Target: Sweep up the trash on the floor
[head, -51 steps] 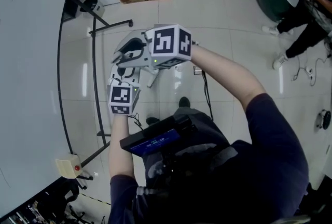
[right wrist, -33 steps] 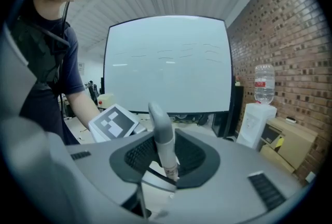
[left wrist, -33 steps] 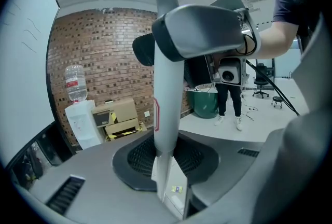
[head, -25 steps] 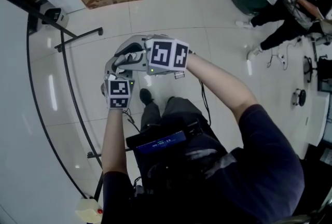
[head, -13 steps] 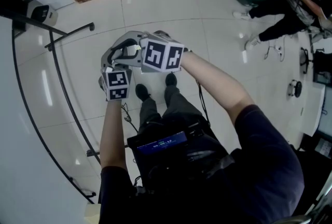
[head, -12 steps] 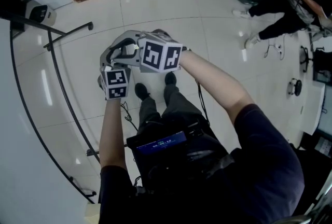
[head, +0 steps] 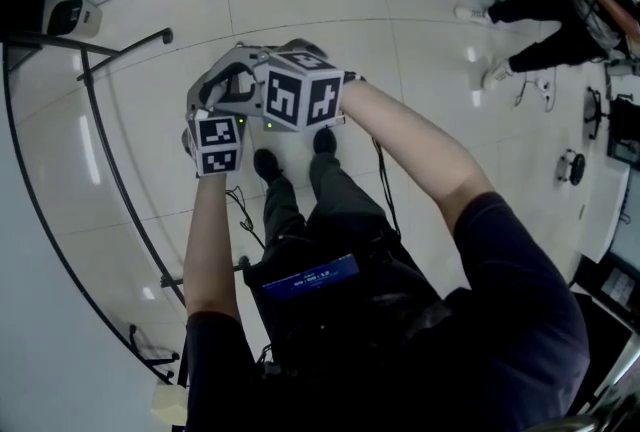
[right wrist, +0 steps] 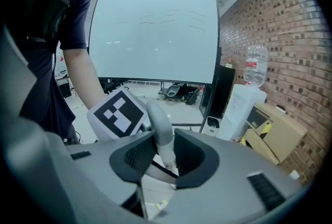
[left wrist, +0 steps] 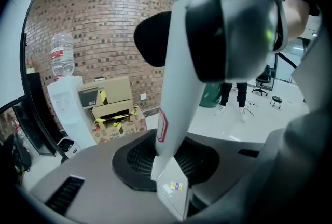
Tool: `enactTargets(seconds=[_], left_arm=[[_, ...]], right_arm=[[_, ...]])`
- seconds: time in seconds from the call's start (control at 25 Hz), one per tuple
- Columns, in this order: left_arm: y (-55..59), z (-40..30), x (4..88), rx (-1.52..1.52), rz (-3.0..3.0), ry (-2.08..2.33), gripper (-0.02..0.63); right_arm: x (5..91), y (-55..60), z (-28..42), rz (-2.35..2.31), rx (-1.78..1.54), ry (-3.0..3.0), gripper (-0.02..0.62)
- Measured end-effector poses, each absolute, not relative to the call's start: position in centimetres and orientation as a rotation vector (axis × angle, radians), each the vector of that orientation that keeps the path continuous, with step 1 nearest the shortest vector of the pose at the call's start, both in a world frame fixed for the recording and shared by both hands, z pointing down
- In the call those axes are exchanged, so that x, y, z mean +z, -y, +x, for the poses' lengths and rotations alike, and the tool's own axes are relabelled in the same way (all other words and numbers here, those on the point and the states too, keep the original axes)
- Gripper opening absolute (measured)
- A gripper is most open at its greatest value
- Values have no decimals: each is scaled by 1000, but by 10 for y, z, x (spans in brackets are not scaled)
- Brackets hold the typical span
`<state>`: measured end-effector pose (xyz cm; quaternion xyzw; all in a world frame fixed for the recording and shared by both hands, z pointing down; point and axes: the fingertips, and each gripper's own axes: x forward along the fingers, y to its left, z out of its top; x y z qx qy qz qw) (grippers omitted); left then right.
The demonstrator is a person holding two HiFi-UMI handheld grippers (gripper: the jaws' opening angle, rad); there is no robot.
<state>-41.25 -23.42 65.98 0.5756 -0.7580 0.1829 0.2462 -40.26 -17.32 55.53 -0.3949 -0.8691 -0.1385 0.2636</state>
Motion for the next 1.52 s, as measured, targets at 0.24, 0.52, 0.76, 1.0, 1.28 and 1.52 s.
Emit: enactTargets(seconds=[0.24,0.52,0.76,1.0,1.28,1.52], left_arm=[[241,-391,681,403,1547,1941,94],[256,-371,690,235,1482,1923,115],[269,-343,688,222,1492,1922,124],[284,-318,685,223,1508,1881,129],[309,-293,680,195,1521,1819,133],[340,-262,677,211,1551,1756,135]], right_arm=[[574,182,-385,-1085,-332,2290,118],[584,199,-362,-1052,-290,2292,120],[584,214,-331,-1050,-323,2273,120],[579,231,-306,-1051,-311,2281,120],[573,259,-285,-1013,-265,2307,118],[569,293,-259,-970,-232,2323,118]])
